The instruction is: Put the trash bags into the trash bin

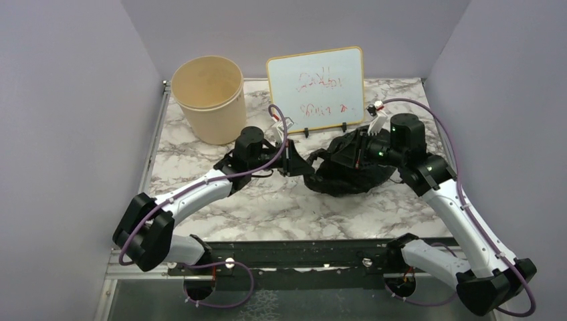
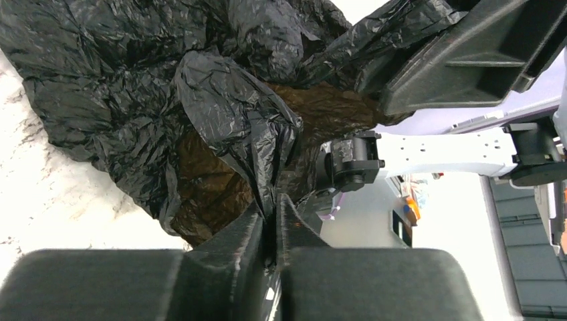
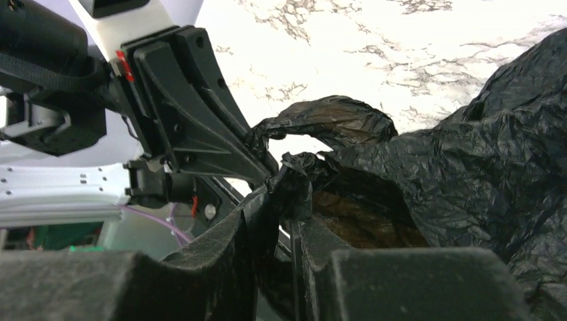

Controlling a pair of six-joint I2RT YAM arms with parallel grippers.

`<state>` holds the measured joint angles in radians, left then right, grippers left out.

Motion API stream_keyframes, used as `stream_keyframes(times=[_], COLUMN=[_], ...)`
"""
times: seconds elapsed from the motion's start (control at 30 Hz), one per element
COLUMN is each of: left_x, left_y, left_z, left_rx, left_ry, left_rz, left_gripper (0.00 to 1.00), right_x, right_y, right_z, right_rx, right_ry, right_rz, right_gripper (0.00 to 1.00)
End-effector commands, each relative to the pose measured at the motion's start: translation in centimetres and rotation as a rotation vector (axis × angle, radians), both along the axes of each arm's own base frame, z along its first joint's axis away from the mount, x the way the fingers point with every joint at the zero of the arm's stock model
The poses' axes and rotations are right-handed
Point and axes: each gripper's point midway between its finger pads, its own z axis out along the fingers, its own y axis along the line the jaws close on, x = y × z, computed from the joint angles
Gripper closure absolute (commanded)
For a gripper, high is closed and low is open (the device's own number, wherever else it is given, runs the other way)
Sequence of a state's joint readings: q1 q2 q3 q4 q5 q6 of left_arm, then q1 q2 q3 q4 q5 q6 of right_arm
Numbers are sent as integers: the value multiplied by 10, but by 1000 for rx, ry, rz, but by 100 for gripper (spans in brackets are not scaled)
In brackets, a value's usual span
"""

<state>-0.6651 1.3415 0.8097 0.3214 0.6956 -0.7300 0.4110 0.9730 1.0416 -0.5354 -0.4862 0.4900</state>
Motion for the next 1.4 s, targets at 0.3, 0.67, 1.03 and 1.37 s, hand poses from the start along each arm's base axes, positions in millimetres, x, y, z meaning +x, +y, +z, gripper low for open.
stream_keyframes(times=[0.3,0.67,1.03,1.37], left_x=[-1,0,-6,-7], left_y=[10,12,14,15], left_z=[66,57,56,56], left_rx=[-100,27,21,9], left_ry=[-190,-239,-249,-247], left_rz=[48,-3,-16,-11], left_gripper=[97,98,98,98], right_x=[-27,-17,-35,-39], right_y=[-7,-15,34,45], right_z=[27,50,44,20], right_rx=[-127,-134,132,314], right_ry=[9,-41,109,230], right_rz=[163,77,319,284], right_gripper=[56,25,27,29])
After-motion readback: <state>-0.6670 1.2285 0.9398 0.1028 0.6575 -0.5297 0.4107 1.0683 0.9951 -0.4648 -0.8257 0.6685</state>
